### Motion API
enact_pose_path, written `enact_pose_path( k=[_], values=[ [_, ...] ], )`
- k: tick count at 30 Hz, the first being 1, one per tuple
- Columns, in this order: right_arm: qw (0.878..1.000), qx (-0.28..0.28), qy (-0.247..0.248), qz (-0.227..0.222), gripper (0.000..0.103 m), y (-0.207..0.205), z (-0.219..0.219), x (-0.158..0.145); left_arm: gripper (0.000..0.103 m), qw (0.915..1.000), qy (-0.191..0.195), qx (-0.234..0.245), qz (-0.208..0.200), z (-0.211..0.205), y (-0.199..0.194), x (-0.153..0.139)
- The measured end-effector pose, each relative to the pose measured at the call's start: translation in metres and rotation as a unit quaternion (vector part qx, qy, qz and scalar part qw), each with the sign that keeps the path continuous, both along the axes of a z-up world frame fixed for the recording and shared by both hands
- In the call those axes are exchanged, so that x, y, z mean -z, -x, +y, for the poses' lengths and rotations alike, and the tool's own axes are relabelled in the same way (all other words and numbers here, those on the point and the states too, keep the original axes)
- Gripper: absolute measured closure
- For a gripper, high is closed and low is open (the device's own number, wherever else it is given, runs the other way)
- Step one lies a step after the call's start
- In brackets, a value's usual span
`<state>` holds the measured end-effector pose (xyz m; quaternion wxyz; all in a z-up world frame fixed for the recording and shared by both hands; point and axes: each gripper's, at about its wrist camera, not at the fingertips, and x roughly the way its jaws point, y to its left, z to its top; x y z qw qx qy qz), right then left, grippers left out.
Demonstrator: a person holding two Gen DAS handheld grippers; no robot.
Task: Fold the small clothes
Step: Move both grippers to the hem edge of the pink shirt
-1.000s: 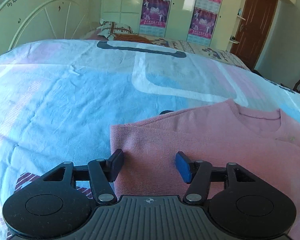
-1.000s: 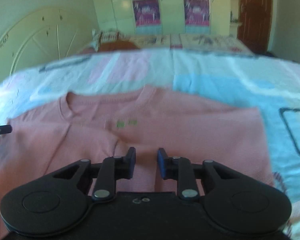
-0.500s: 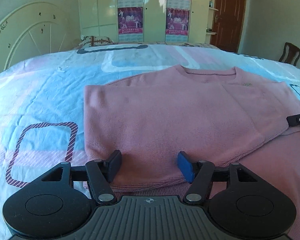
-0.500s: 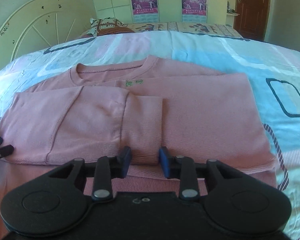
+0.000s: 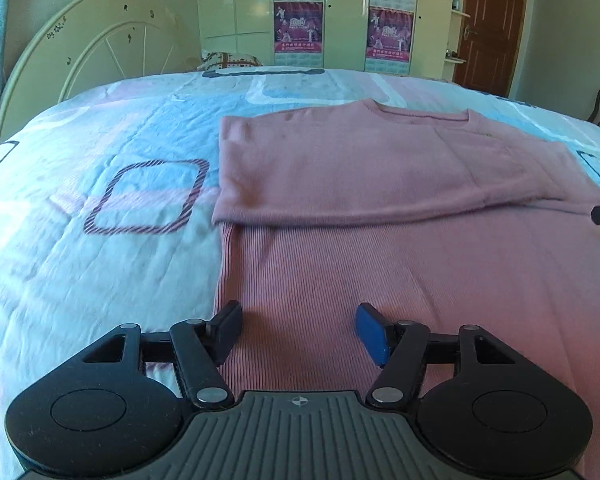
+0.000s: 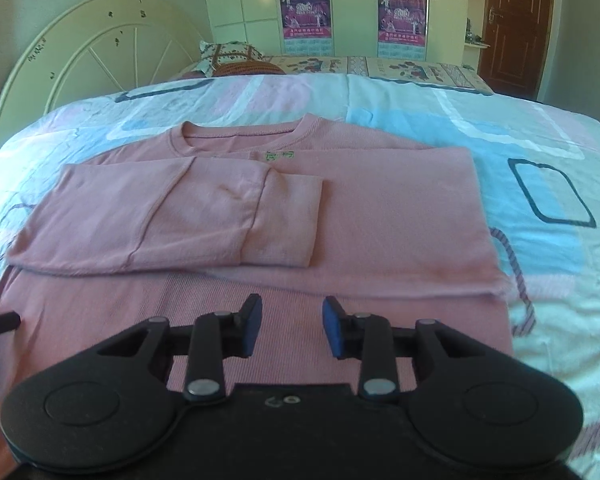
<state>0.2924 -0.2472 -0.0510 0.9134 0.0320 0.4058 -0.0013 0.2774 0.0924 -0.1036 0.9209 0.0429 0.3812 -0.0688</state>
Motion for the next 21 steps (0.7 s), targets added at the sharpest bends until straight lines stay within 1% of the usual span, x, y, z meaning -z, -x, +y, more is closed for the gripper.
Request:
enact_pose_path(
  k=[6,7,10,12,14,17,21],
  values=[
    [1.0,-0.008,-0.004,-0.011,0.068,0.075,-0.022,-0.007,0.04,0.9993,-0.025,-0.029,0.0,-0.005,0.076,-0.002],
    [1.0,-0.011,-0.002,-0.011,0.067,0.09,-0.026,-0.007,0.04,0.999,-0.028,-0.034,0.0,-0.006,0.087,-0.001],
    [1.0,-0.014,-0.002,-0.016,0.058,0.13,-0.038,-0.008,0.04,0.9982,-0.033,-0.051,-0.003,-0.008,0.123,-0.001],
    [1.0,-0.014,-0.003,-0.017,0.057,0.152,-0.046,-0.008,0.039,0.9976,-0.031,-0.062,-0.006,-0.005,0.143,0.0],
    [1.0,-0.011,-0.01,-0.021,0.057,0.173,-0.054,-0.008,0.039,0.9967,-0.032,-0.074,-0.007,-0.002,0.158,-0.001],
    [0.999,0.003,-0.028,-0.023,0.057,0.2,-0.07,-0.009,0.039,0.9963,-0.013,-0.085,0.007,0.006,0.171,-0.002],
    [0.999,0.023,-0.043,-0.024,0.057,0.232,-0.09,-0.008,0.039,0.9963,0.003,-0.085,0.016,0.014,0.182,-0.004]
  ],
)
